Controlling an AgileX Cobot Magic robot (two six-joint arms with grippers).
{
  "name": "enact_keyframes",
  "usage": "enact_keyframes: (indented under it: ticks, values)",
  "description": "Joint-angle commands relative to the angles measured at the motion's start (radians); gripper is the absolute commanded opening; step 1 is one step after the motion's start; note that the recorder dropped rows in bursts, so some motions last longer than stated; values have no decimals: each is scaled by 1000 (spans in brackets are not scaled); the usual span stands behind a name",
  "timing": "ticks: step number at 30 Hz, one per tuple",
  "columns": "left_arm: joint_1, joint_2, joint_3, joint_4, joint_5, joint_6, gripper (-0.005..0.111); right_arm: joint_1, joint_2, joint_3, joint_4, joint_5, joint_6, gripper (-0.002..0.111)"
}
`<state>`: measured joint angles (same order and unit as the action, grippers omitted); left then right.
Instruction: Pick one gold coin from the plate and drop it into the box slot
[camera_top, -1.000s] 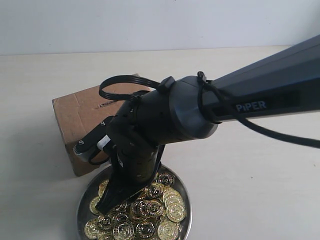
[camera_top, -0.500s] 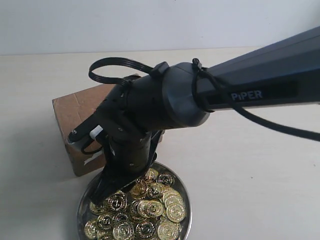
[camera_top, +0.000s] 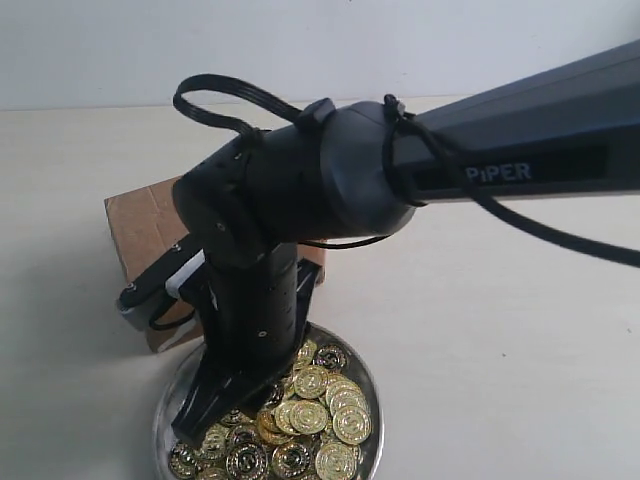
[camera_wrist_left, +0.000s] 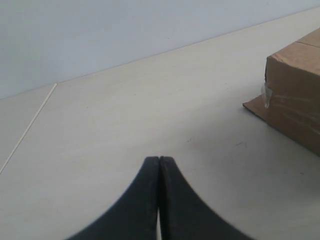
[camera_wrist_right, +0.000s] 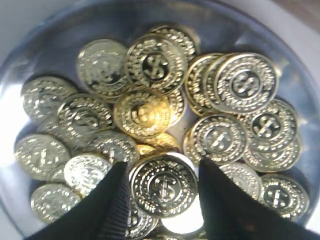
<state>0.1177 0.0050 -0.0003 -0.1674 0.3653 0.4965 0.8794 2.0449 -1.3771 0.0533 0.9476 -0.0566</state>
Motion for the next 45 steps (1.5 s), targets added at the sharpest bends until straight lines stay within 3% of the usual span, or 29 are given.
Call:
enact_keyframes:
  ticks: [1, 22, 23, 25, 26, 27, 32, 35, 38, 41, 45]
  values:
    - [2, -5, 0, 1, -4, -6, 0, 3, -76, -8, 73, 43, -128, 28]
    - [2, -5, 0, 39, -61, 41, 0, 3, -381, -8, 213, 229, -301, 28]
    - [2, -5, 0, -3, -71, 39, 0, 3, -387, -8, 213, 235, -301, 28]
    - [2, -5, 0, -240, -132, 34, 0, 3, -406, -8, 218, 243, -301, 28]
    - [2, -5, 0, -470, -144, -14, 0, 3, -421, -8, 226, 246, -304, 28]
    - [2, -5, 0, -579, -142, -21, 0, 3, -428, -8, 238, 248, -310, 28]
    - [2, -5, 0, -835, -186, -64, 0, 3, -453, -8, 280, 257, -337, 28]
    - [2, -5, 0, -1040, -88, -69, 0, 3, -467, -8, 280, 270, -345, 28]
    - [2, -3, 0, -1116, 112, -69, 0, 3, -467, -8, 280, 270, -345, 28]
    - [2, 39, -4, -1172, 170, -63, 0, 3, -467, -8, 280, 270, -345, 28]
    - [2, 194, -151, -1155, 289, -53, 0, 3, -470, -8, 280, 270, -345, 28]
